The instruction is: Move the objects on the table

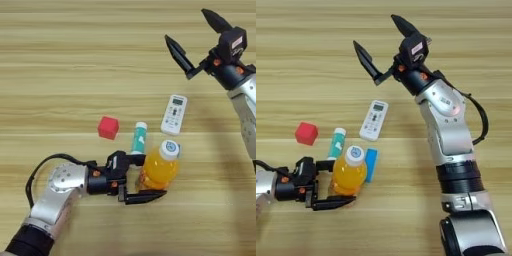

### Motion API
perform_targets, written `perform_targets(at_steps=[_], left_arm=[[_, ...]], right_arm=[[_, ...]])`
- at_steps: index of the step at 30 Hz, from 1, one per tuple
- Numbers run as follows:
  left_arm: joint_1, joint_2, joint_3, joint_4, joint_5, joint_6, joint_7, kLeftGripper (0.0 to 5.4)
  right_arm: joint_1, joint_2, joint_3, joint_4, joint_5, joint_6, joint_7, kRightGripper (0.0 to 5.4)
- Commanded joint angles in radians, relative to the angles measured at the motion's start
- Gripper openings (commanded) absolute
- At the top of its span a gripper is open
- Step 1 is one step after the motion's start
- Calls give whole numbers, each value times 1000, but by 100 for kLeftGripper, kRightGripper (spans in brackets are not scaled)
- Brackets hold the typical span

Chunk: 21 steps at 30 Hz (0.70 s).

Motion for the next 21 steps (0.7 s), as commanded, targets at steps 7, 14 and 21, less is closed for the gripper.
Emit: perform_targets(at_steps=[7, 14, 21], left_arm=[[-6, 13, -6, 11, 27, 10, -3, 451], [-5, 14, -5, 11, 28, 8, -2, 517], [0, 18, -2, -2, 25, 5, -1, 537]], right_arm=[[-27, -8, -6, 10, 9, 10, 8, 540], [-26, -7, -6, 8, 8, 10, 7, 540], [-23, -7, -6, 6, 9, 11, 7, 540]])
